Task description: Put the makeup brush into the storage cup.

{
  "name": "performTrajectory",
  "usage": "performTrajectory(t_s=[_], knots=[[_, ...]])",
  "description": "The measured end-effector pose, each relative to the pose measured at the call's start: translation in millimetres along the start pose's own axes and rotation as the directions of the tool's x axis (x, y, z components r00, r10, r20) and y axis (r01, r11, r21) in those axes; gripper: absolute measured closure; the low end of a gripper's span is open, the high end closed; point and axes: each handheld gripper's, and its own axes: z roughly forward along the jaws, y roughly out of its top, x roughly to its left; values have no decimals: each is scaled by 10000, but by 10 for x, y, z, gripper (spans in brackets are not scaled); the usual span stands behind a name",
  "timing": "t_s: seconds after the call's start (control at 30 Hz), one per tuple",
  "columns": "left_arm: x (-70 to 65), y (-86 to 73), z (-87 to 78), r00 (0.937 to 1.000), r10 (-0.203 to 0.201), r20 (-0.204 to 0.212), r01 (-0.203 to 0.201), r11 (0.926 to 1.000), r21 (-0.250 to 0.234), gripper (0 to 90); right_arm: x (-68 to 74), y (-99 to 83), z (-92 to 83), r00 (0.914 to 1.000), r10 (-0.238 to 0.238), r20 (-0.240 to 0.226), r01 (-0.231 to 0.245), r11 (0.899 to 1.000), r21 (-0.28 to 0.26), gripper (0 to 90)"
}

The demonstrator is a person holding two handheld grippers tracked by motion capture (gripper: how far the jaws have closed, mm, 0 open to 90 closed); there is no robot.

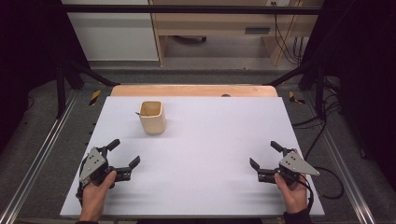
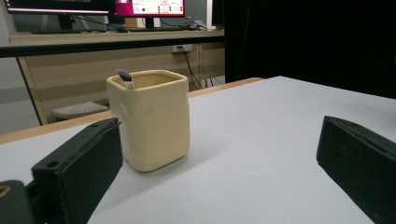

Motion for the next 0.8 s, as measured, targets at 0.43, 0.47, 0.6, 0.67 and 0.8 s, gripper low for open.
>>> performTrajectory(t_s=[0.43,0.47,0.6,0.67,0.8], knots=[[-18,-56,-105,9999,108,-111,-108,9999,5,2,-56,-83,-74,9990,-204,403,219,9990,-379,20],[-23,-55,-107,9999,138,-86,-138,9999,-8,2,-53,-87,-79,9991,-209,378,222,9991,-351,20],[-30,-61,-113,9998,215,-45,-215,9998,5,2,-48,-118,-97,9991,-205,366,221,9989,-424,21],[-29,-64,-119,9998,217,-34,-217,9998,-3,2,-53,-129,-107,9991,-167,389,184,9989,-431,20],[-27,-68,-128,9997,220,-105,-220,9998,3,2,-64,-146,-117,9990,-92,443,112,9989,-451,20]])
